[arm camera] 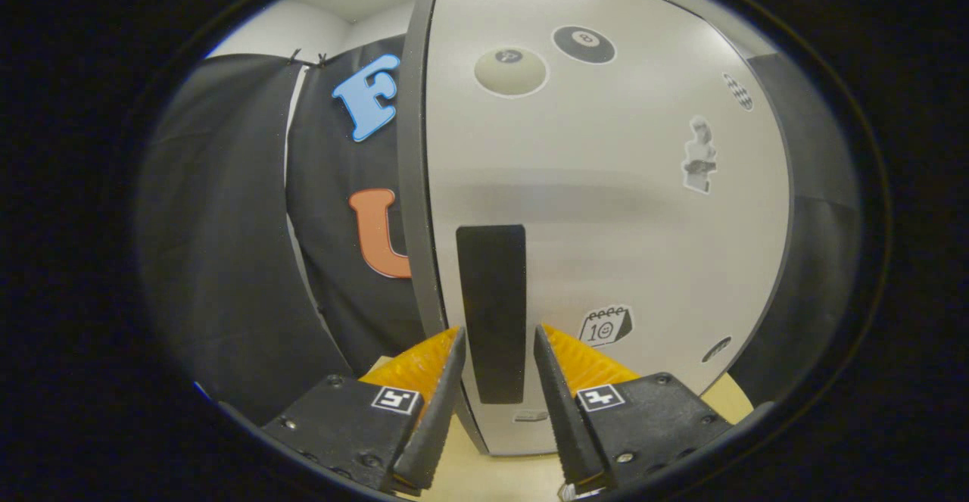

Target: Open the shoe cabinet door, grab the shoes and put them into the shoe cabinet, then close the shoe cabinet door.

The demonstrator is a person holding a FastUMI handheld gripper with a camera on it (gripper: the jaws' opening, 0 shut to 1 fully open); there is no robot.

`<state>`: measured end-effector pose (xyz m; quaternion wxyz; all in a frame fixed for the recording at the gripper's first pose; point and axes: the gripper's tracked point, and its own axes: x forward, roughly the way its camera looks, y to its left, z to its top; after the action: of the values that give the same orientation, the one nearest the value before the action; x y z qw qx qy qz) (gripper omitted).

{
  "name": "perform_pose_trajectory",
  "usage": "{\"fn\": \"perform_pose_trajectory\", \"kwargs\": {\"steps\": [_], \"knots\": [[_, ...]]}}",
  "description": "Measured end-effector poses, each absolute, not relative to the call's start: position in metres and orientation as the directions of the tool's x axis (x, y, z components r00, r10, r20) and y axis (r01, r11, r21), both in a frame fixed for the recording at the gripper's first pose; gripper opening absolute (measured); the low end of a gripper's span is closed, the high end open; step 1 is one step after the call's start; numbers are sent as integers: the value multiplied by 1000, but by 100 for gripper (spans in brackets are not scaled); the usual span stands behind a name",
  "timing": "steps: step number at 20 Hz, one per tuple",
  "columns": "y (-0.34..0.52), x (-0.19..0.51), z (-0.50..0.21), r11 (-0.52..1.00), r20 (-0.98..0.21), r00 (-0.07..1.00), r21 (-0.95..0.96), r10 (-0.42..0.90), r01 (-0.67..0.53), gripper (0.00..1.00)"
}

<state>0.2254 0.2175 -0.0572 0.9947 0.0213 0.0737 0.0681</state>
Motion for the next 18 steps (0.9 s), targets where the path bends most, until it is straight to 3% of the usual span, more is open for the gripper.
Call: {"fn": "perform_pose_trajectory", "kwargs": {"steps": [3, 11, 18], "knots": [[215, 228, -59, 994, -144, 984, 44, 108, -103, 42], [210, 219, -62, 991, -150, 980, 32, 131, -127, 33], [194, 163, -66, 980, -134, 971, 22, 198, -197, 28]]}}
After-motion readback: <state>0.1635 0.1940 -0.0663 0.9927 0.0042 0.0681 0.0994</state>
